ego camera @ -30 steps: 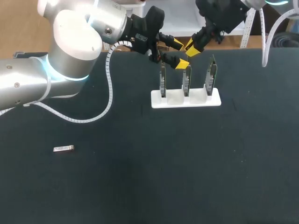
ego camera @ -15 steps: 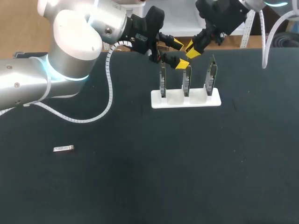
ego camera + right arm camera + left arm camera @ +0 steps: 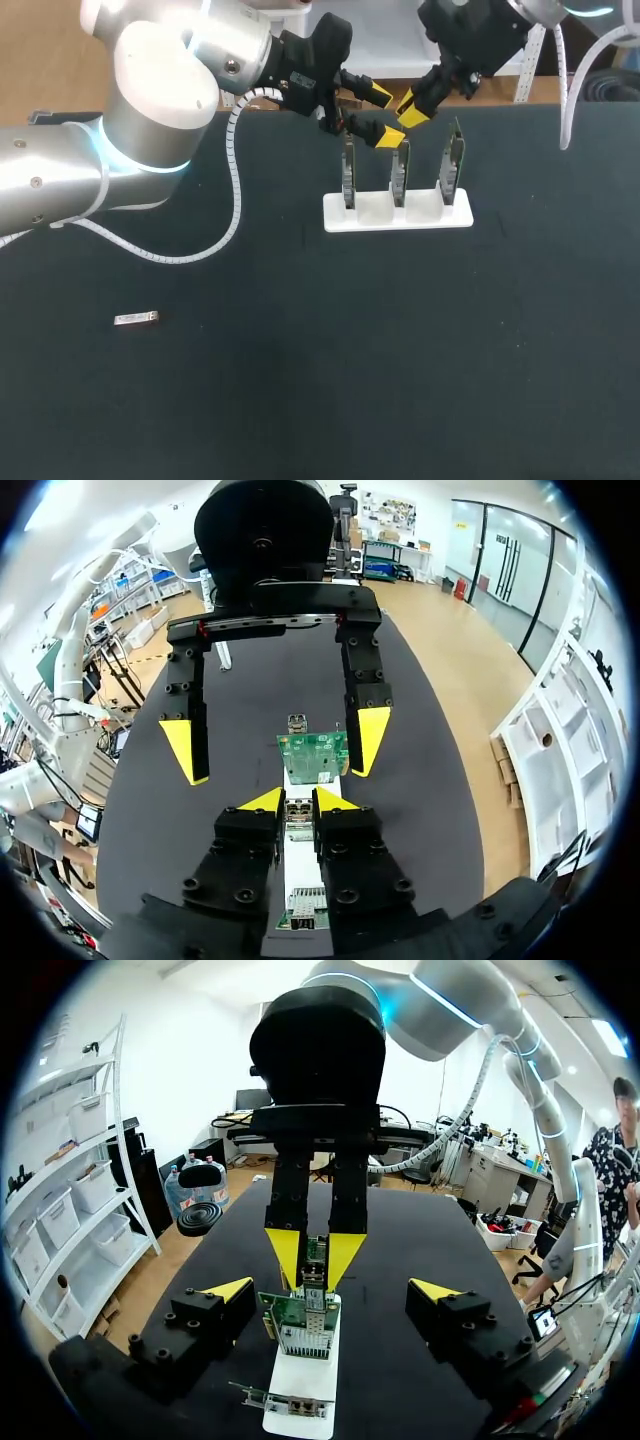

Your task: Pick up the optical module with the left hand, and insert it into the network port with the right hand.

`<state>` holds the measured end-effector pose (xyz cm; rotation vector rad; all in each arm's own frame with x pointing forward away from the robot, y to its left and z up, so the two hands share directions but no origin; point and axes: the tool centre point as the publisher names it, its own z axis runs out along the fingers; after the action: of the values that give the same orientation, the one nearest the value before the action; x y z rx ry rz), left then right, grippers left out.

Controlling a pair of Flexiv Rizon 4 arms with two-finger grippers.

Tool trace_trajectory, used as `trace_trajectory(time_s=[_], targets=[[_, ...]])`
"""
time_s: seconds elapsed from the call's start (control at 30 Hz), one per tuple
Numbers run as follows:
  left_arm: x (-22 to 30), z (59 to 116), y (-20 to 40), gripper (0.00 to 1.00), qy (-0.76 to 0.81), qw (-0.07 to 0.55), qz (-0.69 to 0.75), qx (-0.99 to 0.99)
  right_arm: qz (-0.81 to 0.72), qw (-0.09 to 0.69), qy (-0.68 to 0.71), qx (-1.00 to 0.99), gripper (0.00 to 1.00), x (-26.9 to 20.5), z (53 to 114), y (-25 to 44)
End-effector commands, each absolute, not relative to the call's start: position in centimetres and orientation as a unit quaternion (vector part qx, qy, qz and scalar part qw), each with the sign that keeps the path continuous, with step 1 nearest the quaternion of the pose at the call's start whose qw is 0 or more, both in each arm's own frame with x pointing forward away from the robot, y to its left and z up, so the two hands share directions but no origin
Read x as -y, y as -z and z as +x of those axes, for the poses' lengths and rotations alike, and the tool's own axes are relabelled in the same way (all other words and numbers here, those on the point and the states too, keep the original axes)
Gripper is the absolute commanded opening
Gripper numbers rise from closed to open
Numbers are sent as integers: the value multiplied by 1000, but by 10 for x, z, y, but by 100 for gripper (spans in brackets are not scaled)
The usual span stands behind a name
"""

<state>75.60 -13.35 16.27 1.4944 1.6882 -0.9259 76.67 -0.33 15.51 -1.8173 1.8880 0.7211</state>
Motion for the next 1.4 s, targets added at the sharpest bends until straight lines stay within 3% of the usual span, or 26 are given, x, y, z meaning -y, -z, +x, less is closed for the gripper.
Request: trace_trajectory(time_s=[0.03,0.2,0.23,0.27,0.3,1.23,1.27,1.3,1.33,1.37,1.4], targets=[[133,755,-162,100,356,346,575,-650,-653,209,-262,-679,0,3,767,-151],[133,755,-162,100,356,346,575,-650,-653,208,-264,-678,0,3,768,-151],[133,755,-162,100,356,346,575,-650,-654,207,-265,-678,23,3,768,-151],[133,755,-162,100,356,346,575,-650,-654,207,-265,-678,69,3,768,-151],[133,755,-162,100,356,346,575,-650,-653,208,-265,-678,100,3,767,-151],[133,755,-162,100,356,346,575,-650,-606,293,-354,-650,99,48,762,-169],[133,755,-162,100,356,346,575,-650,-606,293,-353,-650,93,48,762,-169],[133,755,-162,100,356,346,575,-650,-606,293,-353,-649,49,49,762,-169],[133,755,-162,100,356,346,575,-650,-607,294,-353,-649,40,49,761,-169],[133,755,-162,100,356,346,575,-650,-607,294,-352,-648,16,49,761,-169],[133,755,-162,100,356,346,575,-650,-608,295,-352,-648,0,49,761,-169]])
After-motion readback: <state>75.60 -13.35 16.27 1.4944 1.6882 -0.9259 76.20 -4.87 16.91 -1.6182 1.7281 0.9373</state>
